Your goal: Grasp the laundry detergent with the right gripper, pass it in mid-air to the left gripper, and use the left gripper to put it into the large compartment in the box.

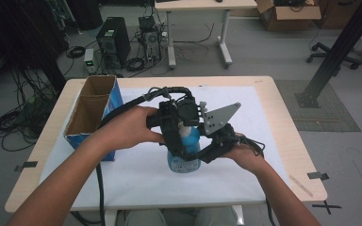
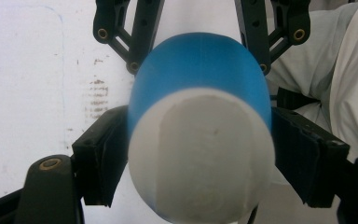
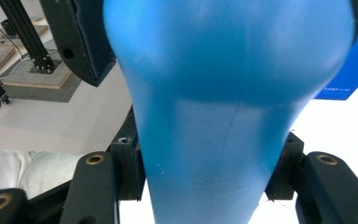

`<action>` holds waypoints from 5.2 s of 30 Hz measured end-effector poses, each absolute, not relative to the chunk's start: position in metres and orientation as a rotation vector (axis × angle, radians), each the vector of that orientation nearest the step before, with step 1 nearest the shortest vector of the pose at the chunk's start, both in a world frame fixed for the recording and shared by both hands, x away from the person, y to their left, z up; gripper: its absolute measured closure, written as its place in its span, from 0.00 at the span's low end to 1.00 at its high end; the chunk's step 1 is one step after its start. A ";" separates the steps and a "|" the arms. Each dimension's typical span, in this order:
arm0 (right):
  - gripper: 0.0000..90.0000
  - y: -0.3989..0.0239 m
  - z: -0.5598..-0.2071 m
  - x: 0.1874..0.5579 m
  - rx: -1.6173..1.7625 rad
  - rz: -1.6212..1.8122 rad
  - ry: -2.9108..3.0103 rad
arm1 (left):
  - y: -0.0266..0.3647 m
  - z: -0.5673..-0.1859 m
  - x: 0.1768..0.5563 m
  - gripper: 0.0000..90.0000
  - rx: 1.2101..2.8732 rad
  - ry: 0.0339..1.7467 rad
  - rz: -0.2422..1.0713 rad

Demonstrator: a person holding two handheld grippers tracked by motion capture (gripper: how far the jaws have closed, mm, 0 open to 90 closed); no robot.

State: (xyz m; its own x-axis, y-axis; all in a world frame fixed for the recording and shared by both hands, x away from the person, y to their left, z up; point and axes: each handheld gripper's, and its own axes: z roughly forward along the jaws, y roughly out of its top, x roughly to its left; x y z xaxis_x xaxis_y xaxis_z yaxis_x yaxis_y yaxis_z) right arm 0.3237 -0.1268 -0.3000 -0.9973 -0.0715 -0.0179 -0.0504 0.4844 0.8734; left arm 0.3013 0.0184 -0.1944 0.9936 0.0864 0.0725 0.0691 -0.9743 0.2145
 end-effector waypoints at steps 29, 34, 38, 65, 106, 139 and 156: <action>0.49 -0.125 -0.303 0.322 0.111 -1.578 -2.686 | 0.018 -0.196 0.302 0.41 2.917 0.112 0.127; 0.49 -0.125 -0.303 0.322 0.112 -1.576 -2.688 | 0.017 -0.196 0.301 0.42 2.922 0.108 0.134; 0.49 -0.126 -0.303 0.322 0.114 -1.586 -2.684 | 0.017 -0.195 0.300 0.42 2.914 0.108 0.146; 0.16 -0.214 -0.302 0.330 -0.233 -1.472 -2.806 | 0.036 -0.170 0.307 0.42 2.932 0.366 0.225; 0.07 -0.302 -0.262 0.328 -0.488 -0.765 -3.170 | 0.122 -0.088 0.350 0.42 2.678 1.309 0.435; 0.07 -0.317 -0.266 0.334 -0.504 -0.770 -3.178 | 0.216 -0.077 0.385 0.42 2.205 1.924 0.533; 0.08 -0.322 -0.271 0.334 -0.537 -0.784 -3.171 | 0.242 -0.142 0.401 0.42 2.176 1.988 0.521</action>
State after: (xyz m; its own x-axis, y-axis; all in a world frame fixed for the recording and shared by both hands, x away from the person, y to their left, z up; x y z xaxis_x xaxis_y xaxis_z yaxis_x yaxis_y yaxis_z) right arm 0.3341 -0.3222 -0.2713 -0.9336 0.3483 -0.0847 0.2686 0.8364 0.4779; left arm 0.4006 0.2418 -0.1418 0.0621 0.9862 0.1537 0.9347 -0.1114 0.3374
